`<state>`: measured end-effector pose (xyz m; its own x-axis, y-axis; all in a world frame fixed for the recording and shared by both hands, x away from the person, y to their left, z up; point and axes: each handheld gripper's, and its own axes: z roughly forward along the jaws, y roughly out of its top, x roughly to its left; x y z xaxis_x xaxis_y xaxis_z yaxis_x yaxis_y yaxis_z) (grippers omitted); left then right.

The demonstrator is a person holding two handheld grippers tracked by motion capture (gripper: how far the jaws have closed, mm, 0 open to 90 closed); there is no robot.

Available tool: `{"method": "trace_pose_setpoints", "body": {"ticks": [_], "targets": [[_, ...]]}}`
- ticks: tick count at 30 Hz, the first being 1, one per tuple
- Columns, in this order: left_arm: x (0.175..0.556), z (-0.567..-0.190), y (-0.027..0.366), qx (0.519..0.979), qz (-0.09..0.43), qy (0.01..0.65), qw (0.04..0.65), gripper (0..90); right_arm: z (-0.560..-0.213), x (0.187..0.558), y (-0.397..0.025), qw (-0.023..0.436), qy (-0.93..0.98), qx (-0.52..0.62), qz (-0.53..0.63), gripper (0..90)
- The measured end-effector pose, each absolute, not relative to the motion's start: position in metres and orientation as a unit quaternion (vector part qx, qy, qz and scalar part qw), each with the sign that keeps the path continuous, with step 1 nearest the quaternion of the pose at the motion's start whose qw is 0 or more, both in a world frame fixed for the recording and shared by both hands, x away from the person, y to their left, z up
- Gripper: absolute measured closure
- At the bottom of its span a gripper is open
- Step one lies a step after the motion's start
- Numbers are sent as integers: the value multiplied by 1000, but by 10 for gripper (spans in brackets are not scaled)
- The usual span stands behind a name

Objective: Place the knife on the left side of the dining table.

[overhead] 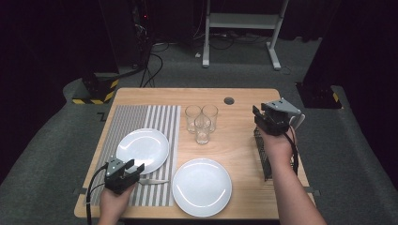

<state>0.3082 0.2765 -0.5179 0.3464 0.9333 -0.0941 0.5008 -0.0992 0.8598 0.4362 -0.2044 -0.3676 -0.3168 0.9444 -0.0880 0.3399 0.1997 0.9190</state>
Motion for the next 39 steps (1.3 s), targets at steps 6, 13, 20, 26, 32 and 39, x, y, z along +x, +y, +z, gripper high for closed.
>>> {"method": "trace_pose_setpoints", "body": {"ticks": [6, 13, 20, 26, 32, 39], "targets": [[308, -517, 279, 696, 252, 514, 434, 498, -373, 443, -206, 350, 690, 478, 415, 666], [308, -517, 278, 698, 251, 513, 433, 498, -381, 449, -205, 350, 691, 488, 402, 695], [309, -518, 279, 697, 250, 514, 433, 499, -385, 451, -204, 341, 695, 496, 393, 745], [308, -517, 278, 697, 251, 513, 433, 500, -386, 451, -205, 343, 695, 499, 387, 792], [309, -518, 279, 697, 250, 514, 433, 501, -385, 449, -204, 349, 697, 495, 385, 812], [309, -518, 280, 697, 251, 514, 432, 502, -376, 442, -210, 356, 688, 489, 401, 834]]}}
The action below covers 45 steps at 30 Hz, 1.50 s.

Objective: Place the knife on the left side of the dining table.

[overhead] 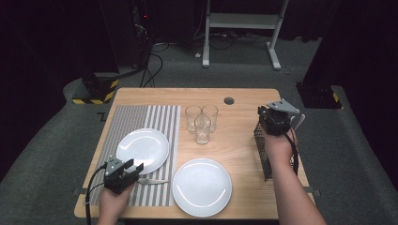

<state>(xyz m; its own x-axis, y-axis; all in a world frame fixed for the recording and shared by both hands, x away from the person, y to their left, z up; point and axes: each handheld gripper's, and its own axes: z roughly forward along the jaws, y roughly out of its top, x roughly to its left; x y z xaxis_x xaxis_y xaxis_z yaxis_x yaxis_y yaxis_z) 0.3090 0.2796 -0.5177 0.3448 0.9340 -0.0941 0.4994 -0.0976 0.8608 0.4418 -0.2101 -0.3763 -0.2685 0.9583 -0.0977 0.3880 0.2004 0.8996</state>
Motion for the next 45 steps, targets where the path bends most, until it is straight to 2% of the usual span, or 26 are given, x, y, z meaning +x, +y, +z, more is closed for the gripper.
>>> {"method": "trace_pose_setpoints", "body": {"ticks": [9, 23, 45], "targets": [[309, -517, 280, 697, 253, 514, 432, 503, -368, 429, -226, 348, 672, 494, 428, 855], [310, -518, 280, 696, 253, 516, 431, 503, -375, 419, -237, 350, 674, 483, 436, 849], [310, -519, 279, 699, 252, 513, 430, 501, -384, 420, -233, 347, 692, 473, 421, 843]]}}
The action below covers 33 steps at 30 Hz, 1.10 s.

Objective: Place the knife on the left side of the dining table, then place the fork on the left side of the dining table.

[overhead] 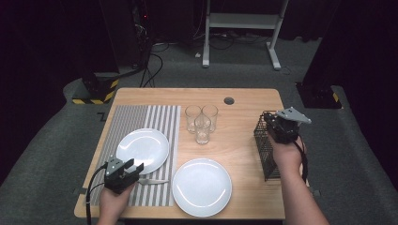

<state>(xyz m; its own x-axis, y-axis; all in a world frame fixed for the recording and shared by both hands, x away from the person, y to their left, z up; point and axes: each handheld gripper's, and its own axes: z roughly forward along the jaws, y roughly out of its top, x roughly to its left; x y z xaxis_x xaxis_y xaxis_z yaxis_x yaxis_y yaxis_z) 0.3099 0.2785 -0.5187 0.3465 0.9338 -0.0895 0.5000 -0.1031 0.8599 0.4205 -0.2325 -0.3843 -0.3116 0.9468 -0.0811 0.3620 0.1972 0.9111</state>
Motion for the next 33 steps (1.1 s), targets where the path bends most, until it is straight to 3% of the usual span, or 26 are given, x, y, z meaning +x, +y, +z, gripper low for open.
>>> {"method": "trace_pose_setpoints", "body": {"ticks": [33], "targets": [[305, -519, 277, 700, 256, 508, 433, 487, -366, 407, -241, 403, 640, 461, 465, 861]]}}
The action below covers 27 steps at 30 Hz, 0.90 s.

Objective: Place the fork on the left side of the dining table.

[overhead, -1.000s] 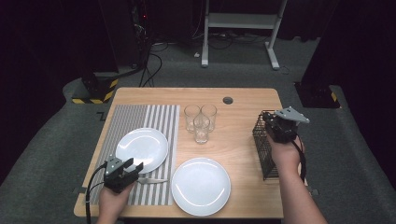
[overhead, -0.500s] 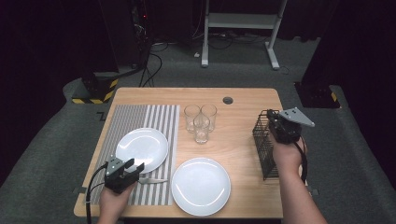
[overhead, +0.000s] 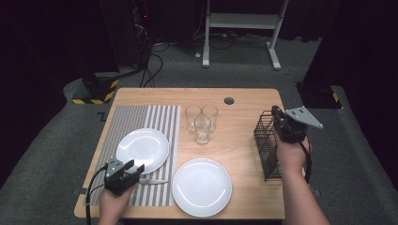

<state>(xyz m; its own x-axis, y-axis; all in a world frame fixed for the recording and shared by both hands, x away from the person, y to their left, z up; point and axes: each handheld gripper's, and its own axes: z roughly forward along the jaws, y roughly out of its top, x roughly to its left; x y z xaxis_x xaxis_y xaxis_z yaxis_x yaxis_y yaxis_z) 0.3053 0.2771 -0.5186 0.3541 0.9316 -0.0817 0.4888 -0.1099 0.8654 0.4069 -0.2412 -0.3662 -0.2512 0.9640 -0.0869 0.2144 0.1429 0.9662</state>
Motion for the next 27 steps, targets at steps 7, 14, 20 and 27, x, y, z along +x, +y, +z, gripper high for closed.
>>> {"method": "trace_pose_setpoints", "body": {"ticks": [7, 14, 20, 27], "targets": [[305, -519, 274, 702, 259, 505, 430, 487, -359, 402, -245, 408, 628, 455, 481, 861], [303, -519, 275, 702, 261, 504, 431, 489, -349, 392, -245, 421, 614, 444, 499, 862], [303, -518, 274, 702, 264, 503, 430, 488, -340, 383, -242, 436, 606, 428, 508, 861], [300, -519, 276, 700, 267, 504, 430, 488, -329, 376, -234, 440, 601, 410, 526, 861]]}}
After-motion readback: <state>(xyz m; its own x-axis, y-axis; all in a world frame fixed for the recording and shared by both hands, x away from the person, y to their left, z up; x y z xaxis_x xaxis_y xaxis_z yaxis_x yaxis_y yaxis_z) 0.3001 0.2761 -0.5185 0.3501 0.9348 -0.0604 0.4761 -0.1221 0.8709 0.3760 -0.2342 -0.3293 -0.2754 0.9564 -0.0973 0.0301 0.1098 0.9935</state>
